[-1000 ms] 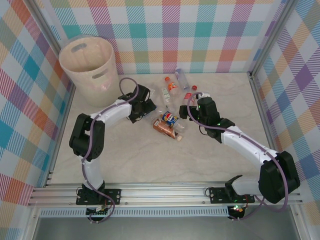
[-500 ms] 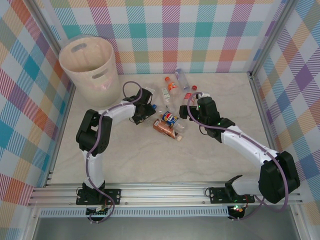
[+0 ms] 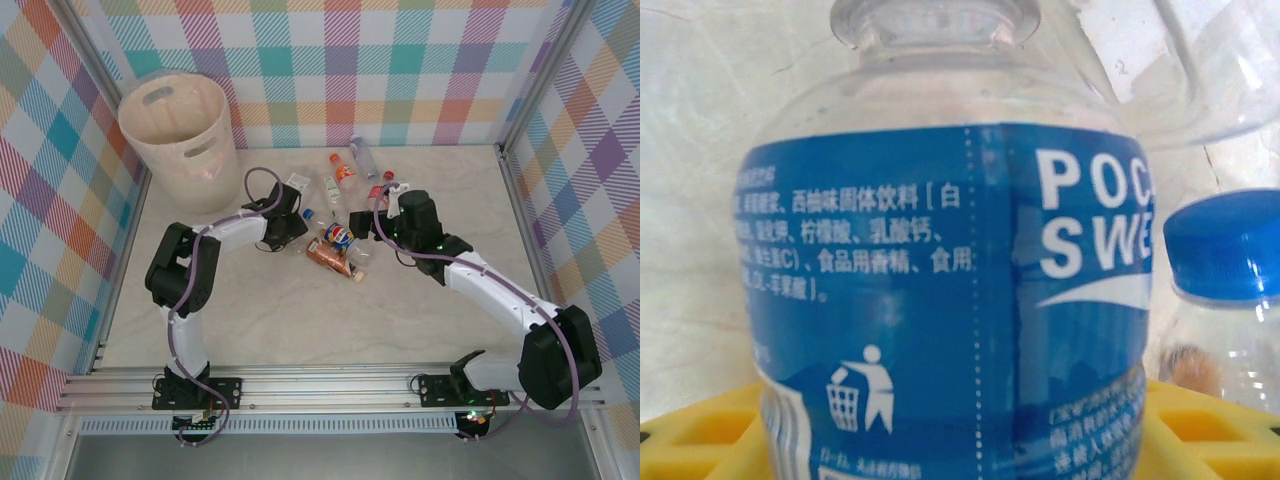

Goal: Put the plastic bottles in the bin

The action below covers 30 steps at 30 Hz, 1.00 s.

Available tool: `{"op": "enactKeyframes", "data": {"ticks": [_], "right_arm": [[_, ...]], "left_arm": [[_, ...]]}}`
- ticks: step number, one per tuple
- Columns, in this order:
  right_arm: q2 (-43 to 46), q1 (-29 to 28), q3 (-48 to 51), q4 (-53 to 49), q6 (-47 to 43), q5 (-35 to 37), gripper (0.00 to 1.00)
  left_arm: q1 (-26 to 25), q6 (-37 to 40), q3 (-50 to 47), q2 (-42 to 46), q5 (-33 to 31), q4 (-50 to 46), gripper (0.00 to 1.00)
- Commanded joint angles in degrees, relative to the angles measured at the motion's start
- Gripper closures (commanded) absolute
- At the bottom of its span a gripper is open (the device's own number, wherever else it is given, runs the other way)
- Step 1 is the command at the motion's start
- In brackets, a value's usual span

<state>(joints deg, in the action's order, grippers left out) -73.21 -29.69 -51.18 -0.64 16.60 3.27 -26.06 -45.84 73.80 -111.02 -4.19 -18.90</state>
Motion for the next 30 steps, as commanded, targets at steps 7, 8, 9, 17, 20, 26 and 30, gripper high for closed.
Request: {"op": "enactKeyframes", "data": {"ticks": [7,8,9,17,20,26,30], "right_arm": [[5.2,0.1,2.5,12.0,-4.2,-12.1,0.00],[5.5,0.1,2.5,12.4,-4.5,-12.6,0.00],[5.7,0.1,2.4,12.7,-4.9,-13.1,0.00],[8.5,0.1,2.7,16.4,-5.0,-14.1,0.00],[9.3,0.1,2.5,16.1,-5.1,-13.7,0.00],[10.8,0.1,2.4,16.0,-4.0,-14.4,0.00],[11.3,0.1,2.4,15.6,-4.0,-14.7,0.00]], "left_arm": [[0.3,9.9,-0.4,10.5,0.0,1.2,0.41],[0.4,10.7,0.0,11.0,0.3,1.1,0.42],[0.3,11.6,0.5,11.5,0.8,0.6,0.43],[0.4,15.2,5.6,14.0,6.3,-0.7,0.44],[0.4,16.6,6.8,15.8,8.9,2.5,0.44],[0.3,20.6,13.2,16.9,13.9,7.2,0.44],[0.4,22.9,15.3,18.7,11.9,10.4,0.44]]}}
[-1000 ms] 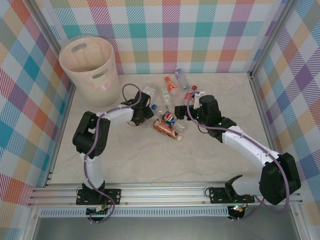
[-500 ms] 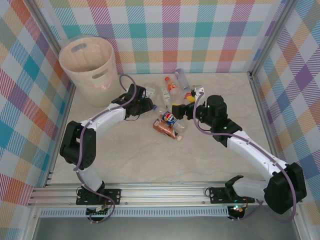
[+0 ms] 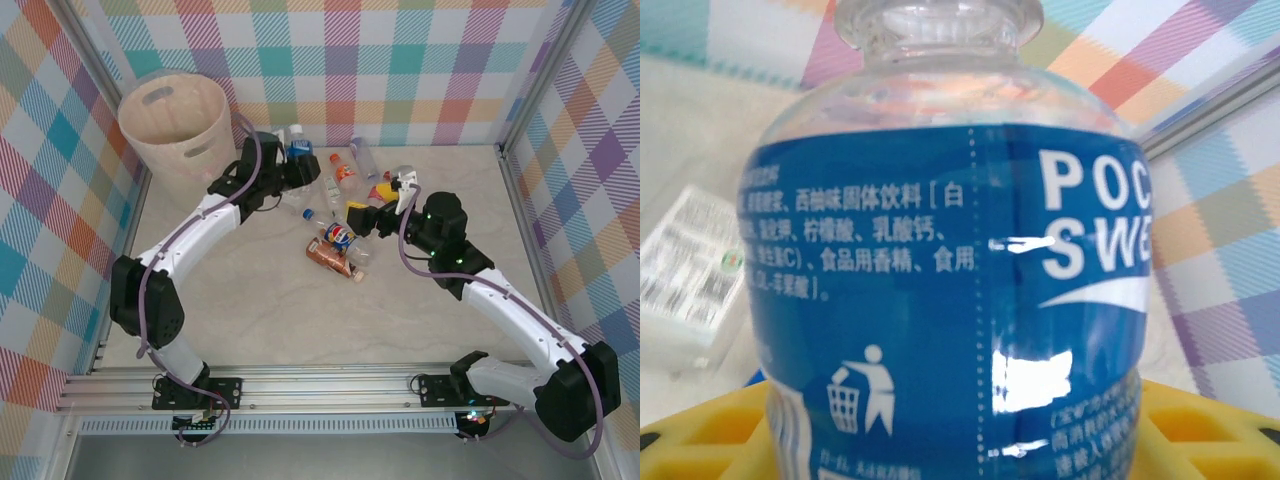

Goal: Put the plastic bottles in the bin

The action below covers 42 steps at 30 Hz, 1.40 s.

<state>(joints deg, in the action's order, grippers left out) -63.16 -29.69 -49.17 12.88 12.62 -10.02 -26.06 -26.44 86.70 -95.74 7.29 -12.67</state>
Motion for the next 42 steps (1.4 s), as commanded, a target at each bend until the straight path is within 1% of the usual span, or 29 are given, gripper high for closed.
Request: {"op": "enactKeyframes", "data": {"ticks": [1,7,10,12,16,18,20,27,30,35,42], "right_arm": [[1.2,0.1,0.4,2.0,0.1,-1.6,0.00],[0.5,0.1,0.2,2.0,0.7,-1.8,0.00],[-0.1,0.1,-0.2,2.0,1.3,-2.2,0.00],[-0.6,0.1,-0.7,1.7,1.6,-2.2,0.00],[-1.7,0.1,-1.4,1.5,2.5,-2.2,0.00],[-2.3,0.1,-1.9,1.3,3.1,-2.4,0.00],[-2.7,0.1,-2.5,0.9,3.5,-2.7,0.00],[-3.2,0.1,-3.1,0.4,3.5,-2.4,0.00],[-3.1,0.1,-3.3,-0.4,3.4,-2.1,0.00],[-2.6,0.1,-3.1,-1.8,3.5,-1.3,0.00],[-1.7,0.1,-1.8,-2.0,4.1,0.7,0.00]], "left_arm": [[0.3,4.4,3.0,3.9,-0.6,4.6,0.44],[0.5,9.3,5.5,6.0,-8.2,5.6,0.44],[0.9,13.1,7.7,6.5,-14.2,4.9,0.44],[2.2,15.2,10.2,6.1,-18.3,3.4,0.44],[6.4,16.9,14.6,4.4,-18.6,2.0,0.44],[8.0,19.0,17.3,3.1,-19.6,0.5,0.44],[9.4,21.2,18.4,2.5,-21.5,0.3,0.44],[15.6,25.0,20.6,-0.2,-23.1,0.3,0.44],[18.1,26.4,20.3,-1.3,-24.0,2.1,0.44],[22.3,29.4,17.7,-3.5,-25.3,10.5,0.43],[26.8,28.8,24.4,-11.4,-28.2,9.4,0.42]]}}
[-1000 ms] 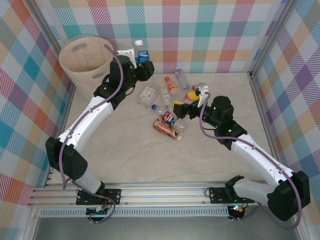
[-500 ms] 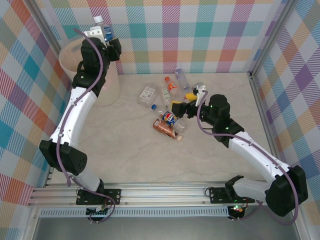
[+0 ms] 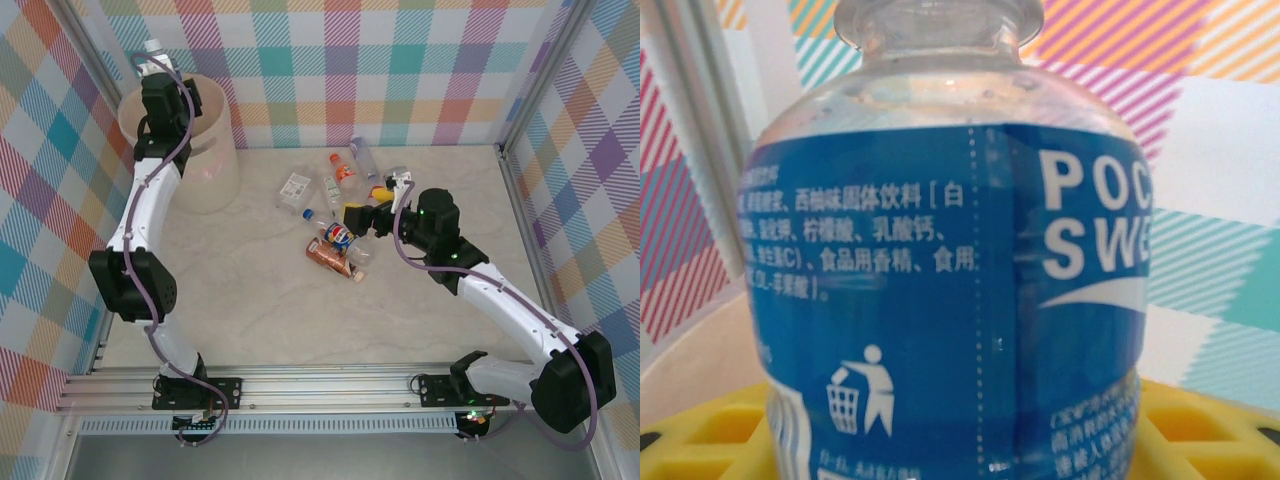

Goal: Put the plastic bottles in the bin

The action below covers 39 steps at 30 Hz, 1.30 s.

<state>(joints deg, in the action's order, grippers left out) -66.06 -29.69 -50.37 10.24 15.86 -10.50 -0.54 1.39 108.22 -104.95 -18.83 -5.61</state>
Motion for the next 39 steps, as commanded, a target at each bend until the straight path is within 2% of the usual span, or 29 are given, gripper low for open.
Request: {"op": "enactKeyframes", "data": {"ticks": [1,9,11,16,19,28,36,39], "right_arm": [[1.3,0.1,-0.2,1.0,1.0,1.5,0.00],[-1.1,0.1,0.3,1.4,1.2,2.5,0.00],[-2.1,0.1,0.3,1.8,1.6,2.4,0.00],[-4.1,0.1,-0.2,2.6,2.5,1.7,0.00],[-4.9,0.1,-0.4,2.6,2.9,1.5,0.00],[-5.3,0.1,-0.4,2.5,4.2,1.5,0.00],[-4.8,0.1,0.0,-0.5,4.4,7.7,0.00],[-6.1,0.1,-0.2,-3.0,3.3,7.3,0.00]], "left_arm": [[1.6,1.0,3.6,-3.5,-2.4,2.2,0.42],[3.4,3.3,19.6,-16.0,-3.0,-5.0,0.39],[3.6,5.5,22.3,-18.4,-2.7,-5.2,0.34],[4.6,10.1,27.4,-22.6,-5.0,-5.2,0.14],[5.4,9.1,30.9,-22.7,-5.1,-7.9,0.08],[5.4,2.6,34.1,-20.0,-0.1,-18.5,0.00],[3.7,-5.1,34.2,-17.8,2.7,-25.8,0.00],[2.2,-6.2,34.1,-16.9,4.3,-27.4,0.00]]}}
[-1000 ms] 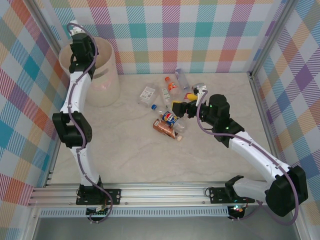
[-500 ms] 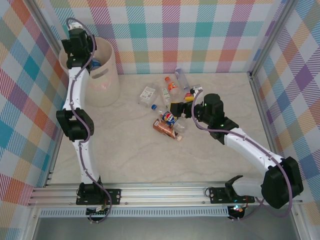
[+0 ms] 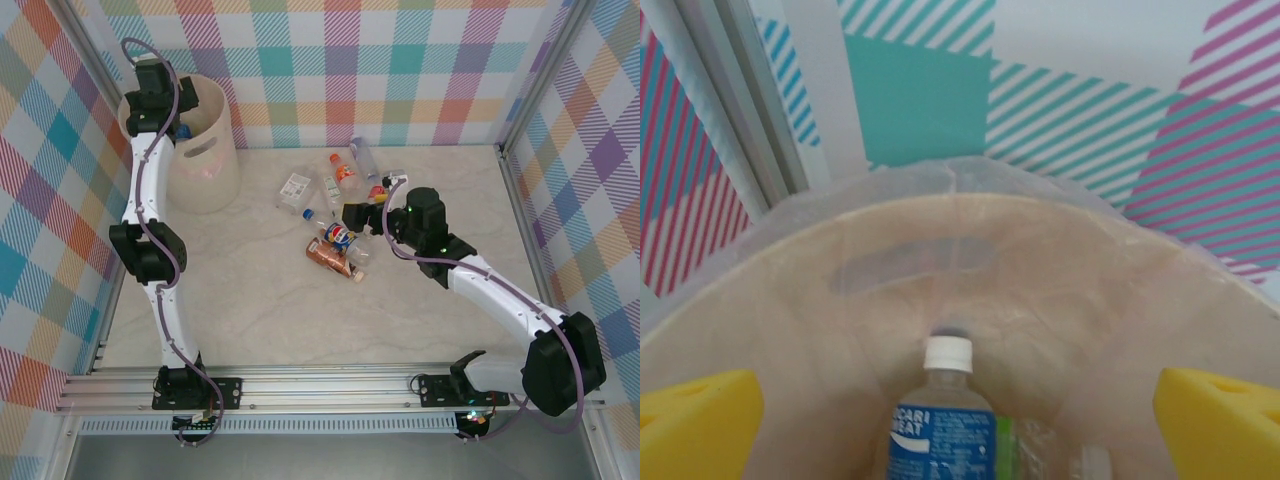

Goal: Put the plastic bottles in the bin

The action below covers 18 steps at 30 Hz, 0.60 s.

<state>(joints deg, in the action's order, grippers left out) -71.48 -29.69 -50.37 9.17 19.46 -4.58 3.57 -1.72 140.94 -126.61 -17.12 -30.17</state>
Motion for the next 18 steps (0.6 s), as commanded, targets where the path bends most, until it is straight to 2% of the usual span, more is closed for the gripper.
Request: {"op": "enactKeyframes", "data": {"ticks": [1,7,10,12,15,18], "right_arm": [[-1.3,0.1,-0.3,-3.2,-0.8,0.8,0.00],[-3.9,-0.1,0.1,-8.3,-3.6,-4.5,0.01],[-5.6,-0.3,-0.2,-11.2,-3.9,-4.8,0.05],[-6.4,-0.6,-0.4,-12.5,-4.8,-7.7,0.08],[-7.7,-2.1,-1.4,-14.4,-6.7,-12.3,0.13],[-8.7,-3.7,-1.8,-15.8,-6.6,-8.6,0.14]], "left_arm": [[-2.5,-3.2,1.4,5.1,2.8,-3.4,0.00],[-5.7,-5.9,1.3,7.5,5.8,-7.0,0.00],[-7.3,-7.7,1.0,8.9,8.1,-9.2,0.00],[-8.5,-9.1,0.1,10.1,8.8,-10.3,0.00],[-10.3,-11.3,-4.3,13.4,10.9,-9.4,0.00],[-11.8,-13.9,-12.6,18.0,12.8,-6.6,0.00]]}}
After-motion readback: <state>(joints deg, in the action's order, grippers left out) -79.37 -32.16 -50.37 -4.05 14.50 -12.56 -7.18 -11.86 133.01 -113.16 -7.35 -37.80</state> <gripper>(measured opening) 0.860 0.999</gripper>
